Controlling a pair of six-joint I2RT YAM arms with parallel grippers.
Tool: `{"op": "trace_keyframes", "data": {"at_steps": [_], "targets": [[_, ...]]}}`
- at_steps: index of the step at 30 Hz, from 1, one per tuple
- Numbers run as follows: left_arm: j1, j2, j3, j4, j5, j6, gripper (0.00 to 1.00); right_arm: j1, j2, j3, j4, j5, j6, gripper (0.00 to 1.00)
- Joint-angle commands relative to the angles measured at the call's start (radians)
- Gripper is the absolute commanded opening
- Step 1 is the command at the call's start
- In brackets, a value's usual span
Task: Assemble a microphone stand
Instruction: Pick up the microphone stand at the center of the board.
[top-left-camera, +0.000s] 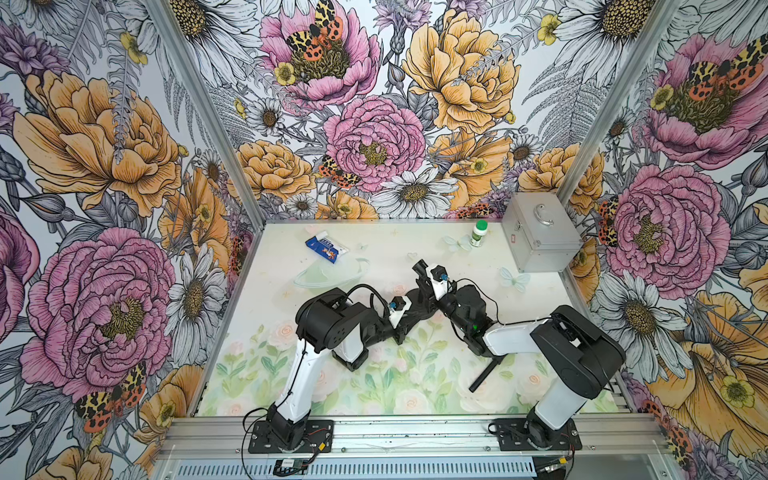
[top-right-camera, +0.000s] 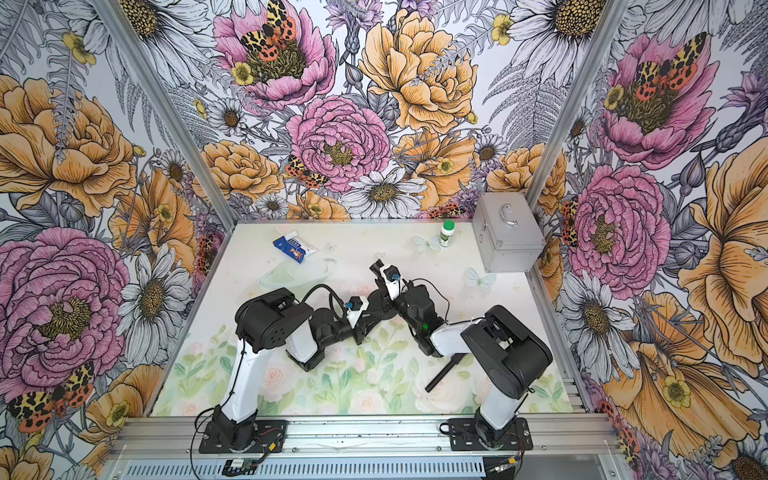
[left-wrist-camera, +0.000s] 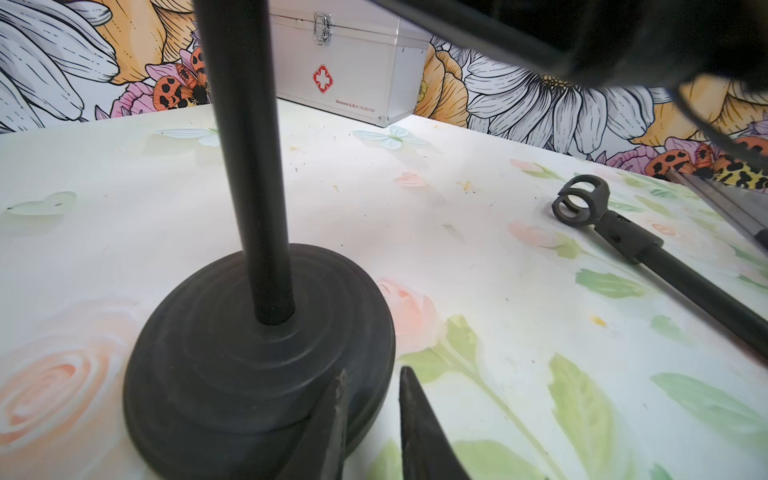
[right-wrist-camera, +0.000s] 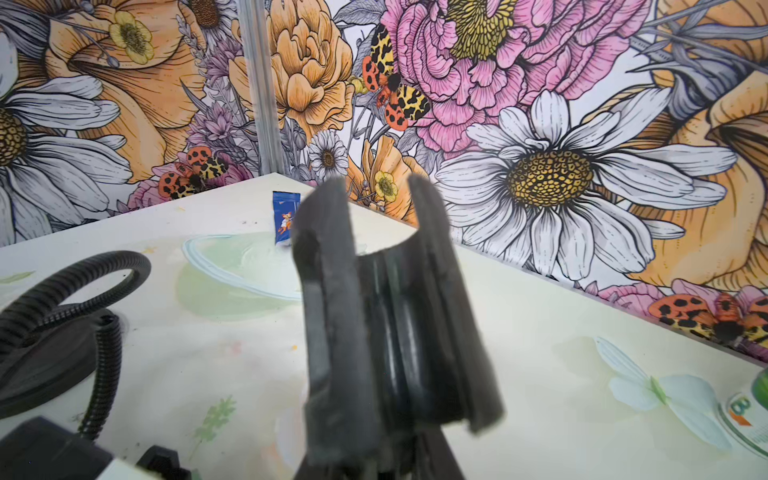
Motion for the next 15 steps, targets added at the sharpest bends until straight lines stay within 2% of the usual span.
{"op": "trace_keyframes", "data": {"at_steps": [1,2,5,6,7,15], "targets": [[-0.001,0.007,-0.025,-0.039,-0.032,0.006,0.28,-0.034,-0.023,-0.005,-0.102,-0.14,-0.045,0.13],[-0.001,0.002,-0.028,-0.038,-0.037,0.006,0.32,-0.046,-0.039,-0.003,-0.109,-0.136,-0.04,0.13],[-0.005,-0.019,-0.037,-0.039,-0.07,-0.006,0.54,-0.083,-0.104,0.018,-0.168,-0.126,-0.025,0.12],[-0.006,-0.027,-0.041,-0.038,-0.073,-0.006,0.84,-0.093,-0.129,0.028,-0.194,-0.116,-0.027,0.12],[-0.007,-0.033,-0.042,-0.038,-0.076,-0.005,0.98,-0.102,-0.149,0.037,-0.213,-0.108,-0.031,0.12],[-0.027,-0.071,-0.059,-0.038,-0.117,0.004,0.99,-0.223,-0.207,0.155,-0.34,-0.083,-0.092,0.11]]}}
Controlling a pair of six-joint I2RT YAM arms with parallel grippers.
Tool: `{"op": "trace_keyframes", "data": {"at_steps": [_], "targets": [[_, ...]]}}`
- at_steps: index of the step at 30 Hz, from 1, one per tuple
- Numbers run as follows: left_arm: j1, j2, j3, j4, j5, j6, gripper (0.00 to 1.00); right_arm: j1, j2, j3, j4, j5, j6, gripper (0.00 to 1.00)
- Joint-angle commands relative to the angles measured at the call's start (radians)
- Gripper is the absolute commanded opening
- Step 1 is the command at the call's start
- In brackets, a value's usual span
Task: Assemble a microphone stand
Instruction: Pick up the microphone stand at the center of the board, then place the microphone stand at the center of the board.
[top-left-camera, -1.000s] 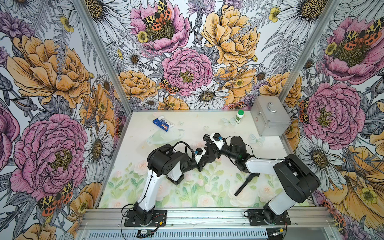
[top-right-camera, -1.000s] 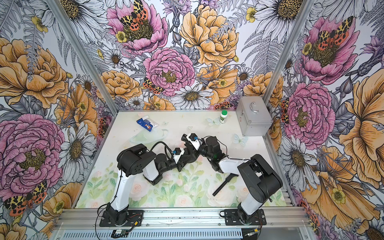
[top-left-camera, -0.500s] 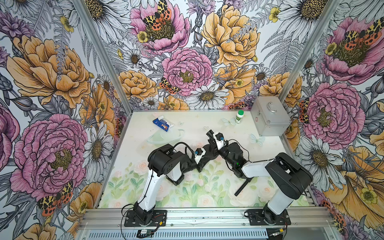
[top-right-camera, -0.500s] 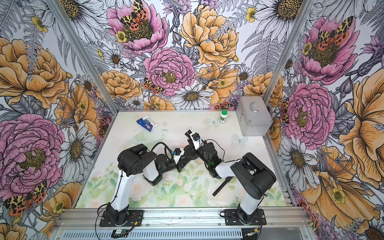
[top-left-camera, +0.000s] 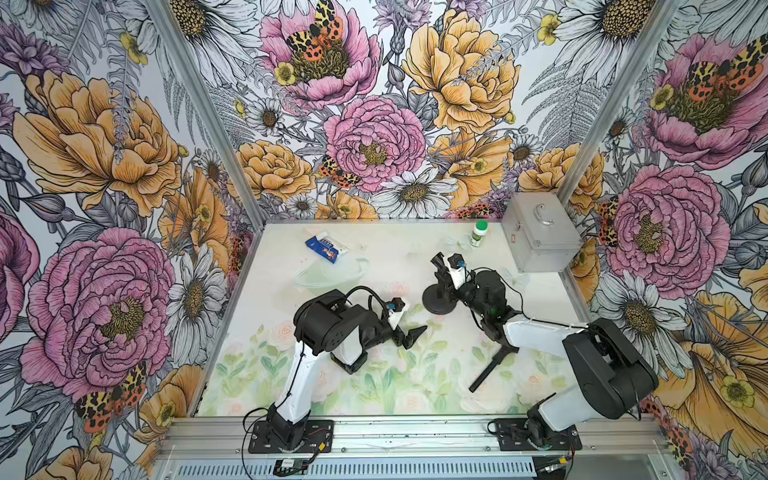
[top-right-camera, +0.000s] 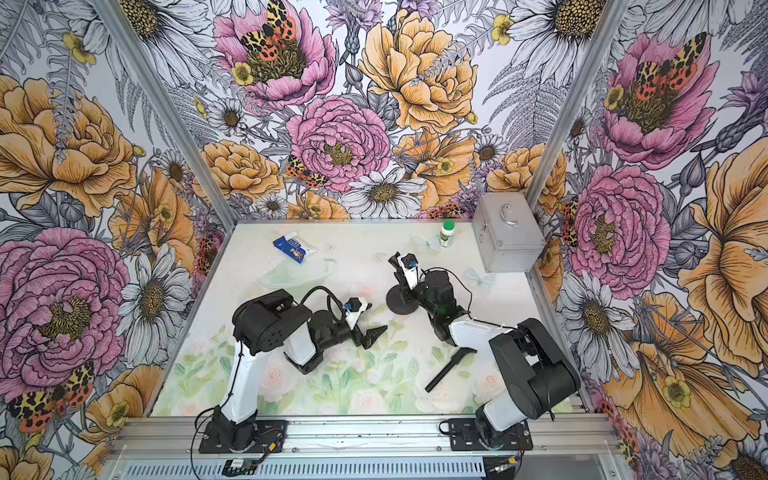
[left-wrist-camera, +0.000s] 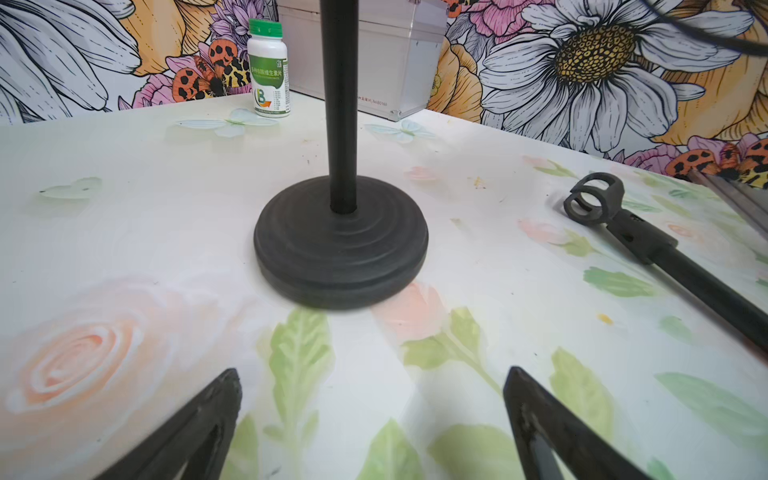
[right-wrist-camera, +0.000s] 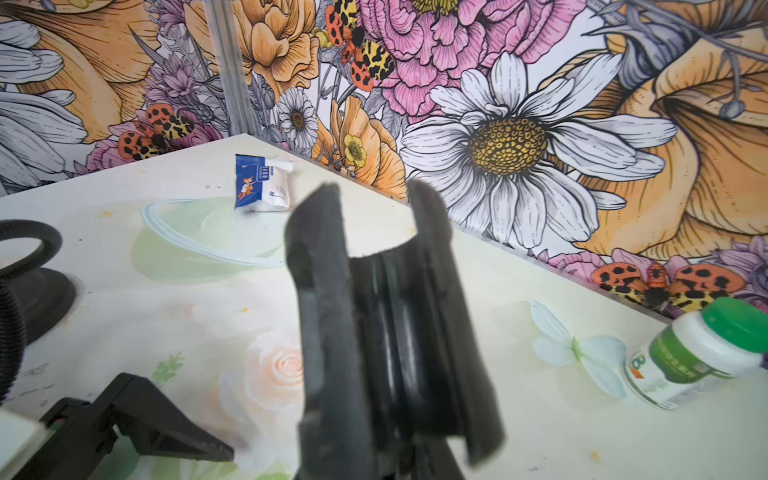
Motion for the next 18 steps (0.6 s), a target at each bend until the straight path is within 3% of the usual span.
{"op": "trace_keyframes", "data": {"at_steps": [1,12,18], "targets": [[-0.011,-0.04,-0.021,-0.023,-0.054,0.009,0.99,-0.053,-0.041,0.107,-0.008,0.02,-0.021,0.1],[-0.014,-0.08,-0.048,-0.023,-0.13,-0.002,0.99,-0.263,0.093,0.326,-0.021,0.006,0.045,0.03],[-0.017,-0.095,-0.052,-0.023,-0.146,-0.015,0.99,-0.271,0.236,0.511,-0.033,-0.072,0.108,0.01]]}}
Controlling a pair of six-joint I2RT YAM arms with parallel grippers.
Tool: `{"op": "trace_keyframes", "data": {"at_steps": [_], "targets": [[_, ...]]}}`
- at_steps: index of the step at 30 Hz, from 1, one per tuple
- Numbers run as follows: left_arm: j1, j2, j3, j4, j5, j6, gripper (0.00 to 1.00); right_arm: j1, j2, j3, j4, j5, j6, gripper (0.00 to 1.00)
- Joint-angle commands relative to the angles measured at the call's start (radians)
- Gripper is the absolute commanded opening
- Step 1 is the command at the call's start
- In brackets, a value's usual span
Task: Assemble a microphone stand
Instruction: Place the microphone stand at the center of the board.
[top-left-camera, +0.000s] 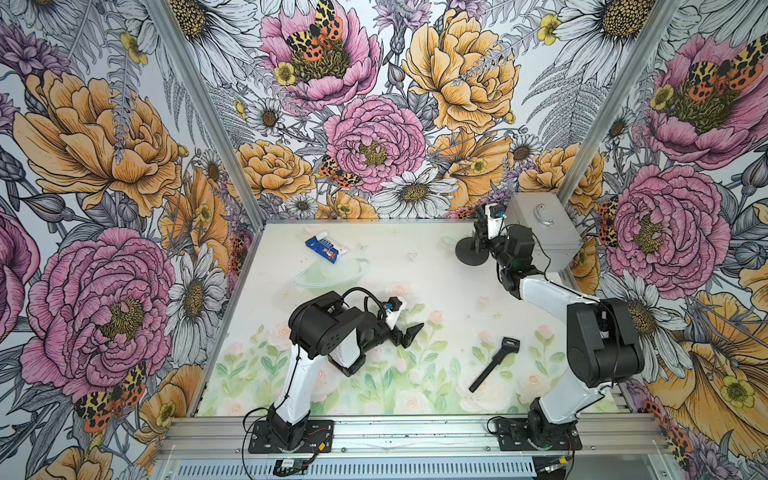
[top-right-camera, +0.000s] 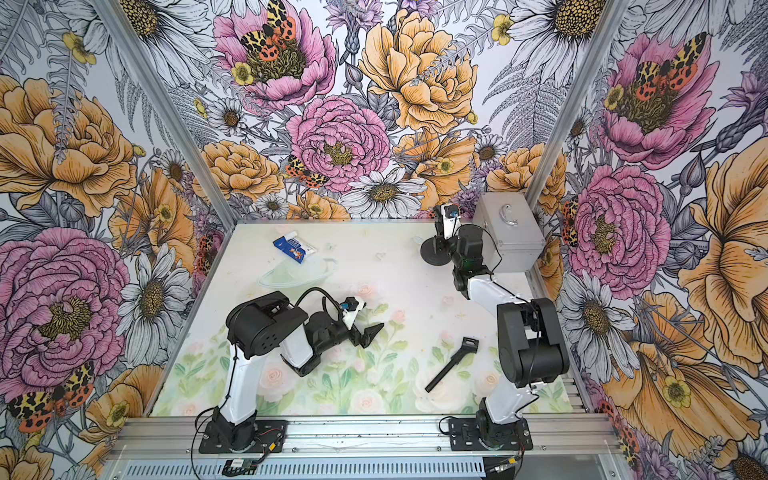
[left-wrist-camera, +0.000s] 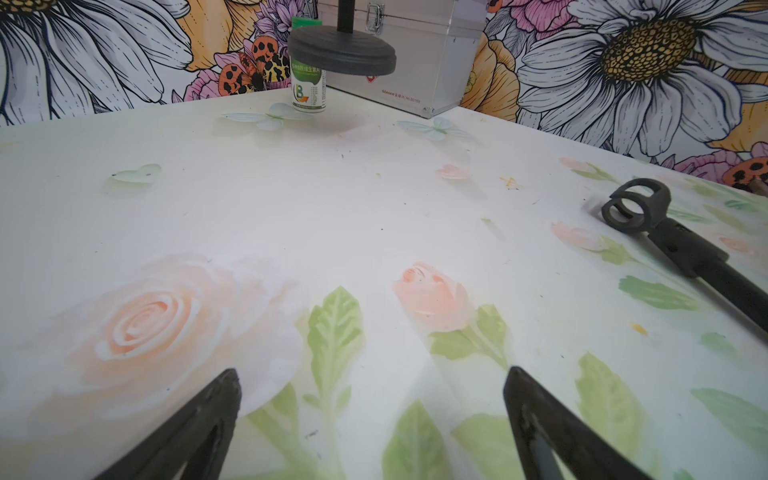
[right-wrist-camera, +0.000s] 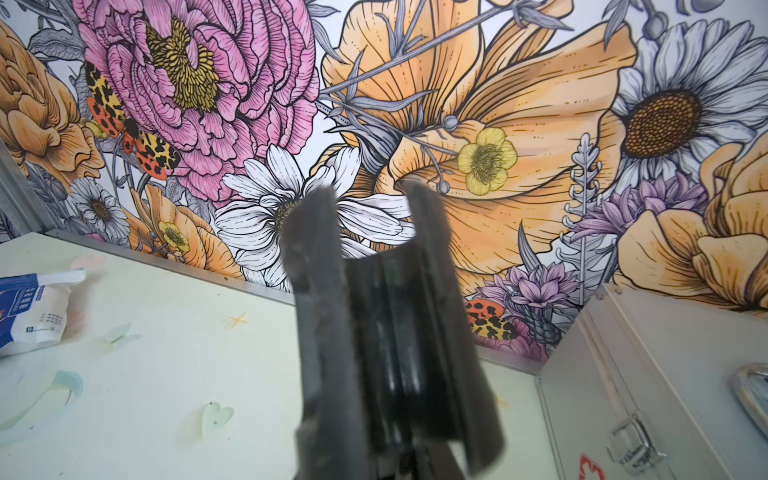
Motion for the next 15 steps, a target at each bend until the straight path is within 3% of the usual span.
{"op": "trace_keyframes", "data": {"at_steps": [1,8,15], "targets": [[-0.008,-0.045,-0.014,0.002,-0.042,-0.014,0.99,0.022,0.059,0.132,0.063,-0.073,0.07,0.01],[0.0,-0.09,-0.054,0.002,-0.122,-0.017,0.99,0.039,0.234,0.297,0.059,-0.03,0.053,0.0],[0.023,-0.127,-0.065,0.001,-0.128,-0.033,0.99,0.047,0.328,0.31,0.07,0.005,0.027,0.01]]}}
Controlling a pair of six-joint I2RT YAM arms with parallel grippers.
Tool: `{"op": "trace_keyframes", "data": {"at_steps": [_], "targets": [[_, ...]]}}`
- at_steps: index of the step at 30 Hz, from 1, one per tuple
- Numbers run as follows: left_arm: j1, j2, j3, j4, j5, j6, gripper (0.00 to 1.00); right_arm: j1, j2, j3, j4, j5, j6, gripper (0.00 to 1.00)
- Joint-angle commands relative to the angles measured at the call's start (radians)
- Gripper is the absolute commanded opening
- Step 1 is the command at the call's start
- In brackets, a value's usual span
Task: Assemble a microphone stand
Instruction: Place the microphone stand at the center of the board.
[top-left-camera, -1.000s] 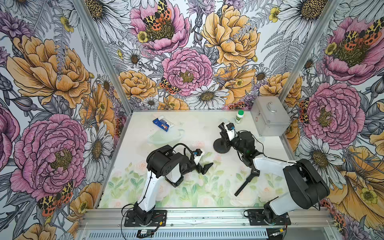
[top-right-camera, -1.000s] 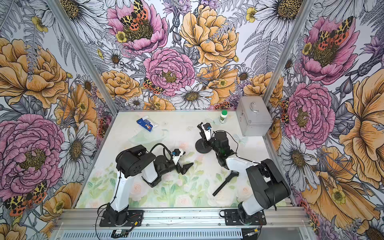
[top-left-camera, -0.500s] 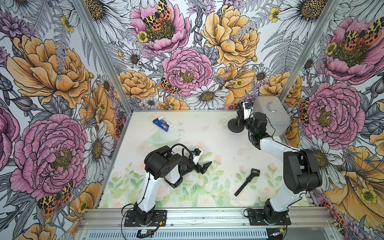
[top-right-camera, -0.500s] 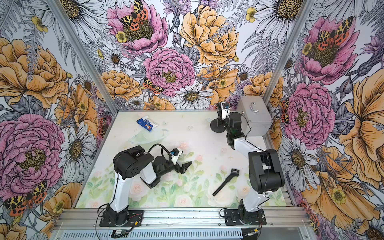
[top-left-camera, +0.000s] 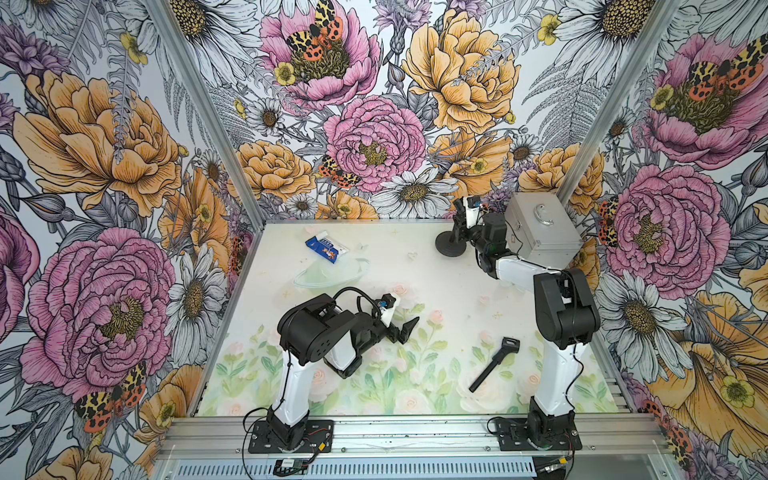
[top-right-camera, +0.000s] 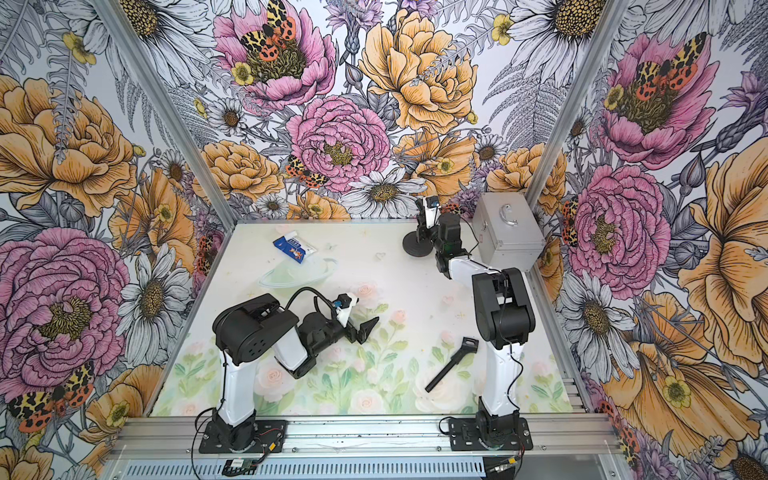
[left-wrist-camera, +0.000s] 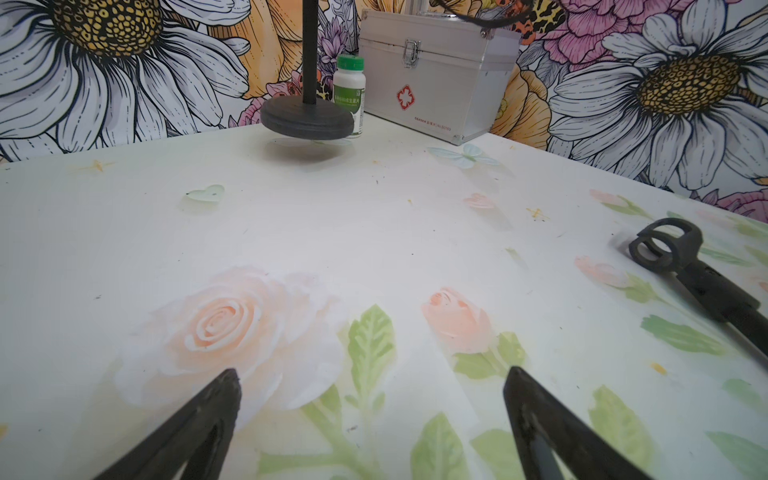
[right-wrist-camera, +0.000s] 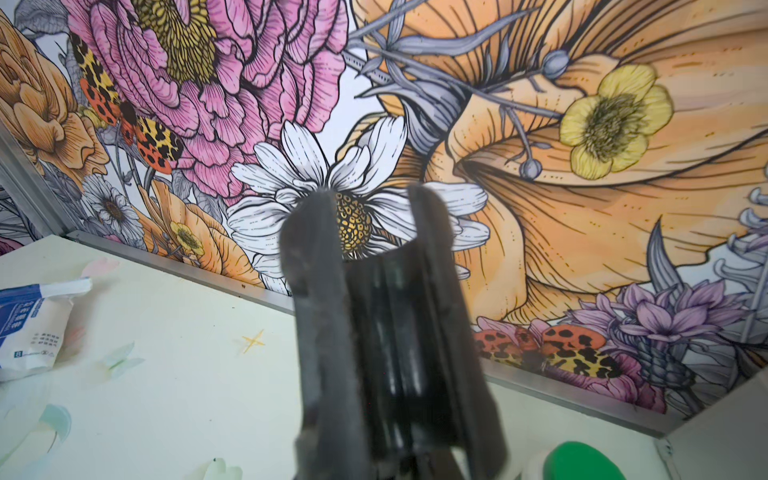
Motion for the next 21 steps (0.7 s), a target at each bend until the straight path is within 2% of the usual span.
{"op": "trace_keyframes", "data": {"at_steps": [1,5,7,8,11,13,17,18,19,21], "targets": [[0.02,-0.036,-0.008,0.001,-0.035,-0.01,0.99,0.001,0.024,0.037,0.084,0.025,-0.015,0.01],[0.043,-0.061,-0.009,0.0,-0.046,-0.029,0.99,0.001,0.059,0.029,0.096,0.026,-0.018,0.04],[0.047,-0.074,-0.008,-0.005,-0.037,-0.029,0.99,0.0,0.057,0.021,0.097,0.023,-0.015,0.13],[0.051,-0.083,-0.002,-0.022,-0.006,-0.029,0.99,0.0,0.05,0.015,0.098,0.022,-0.011,0.22],[0.059,-0.136,0.047,-0.183,0.03,-0.055,0.99,0.001,0.016,-0.015,0.095,0.026,-0.001,0.44],[0.063,-0.188,0.089,-0.33,0.02,-0.051,0.99,0.001,-0.018,-0.051,0.085,0.024,0.0,0.52],[0.062,-0.301,0.166,-0.576,-0.019,-0.02,0.99,0.003,-0.12,-0.17,0.067,0.037,0.058,0.6],[0.063,-0.319,0.177,-0.609,-0.03,-0.024,0.99,0.006,-0.151,-0.211,0.063,0.039,0.084,0.7],[0.064,-0.334,0.185,-0.631,-0.035,-0.032,0.99,0.009,-0.177,-0.247,0.061,0.043,0.103,0.98],[0.066,-0.367,0.21,-0.693,-0.036,-0.048,0.99,0.024,-0.248,-0.339,0.054,0.072,0.146,1.0]]}}
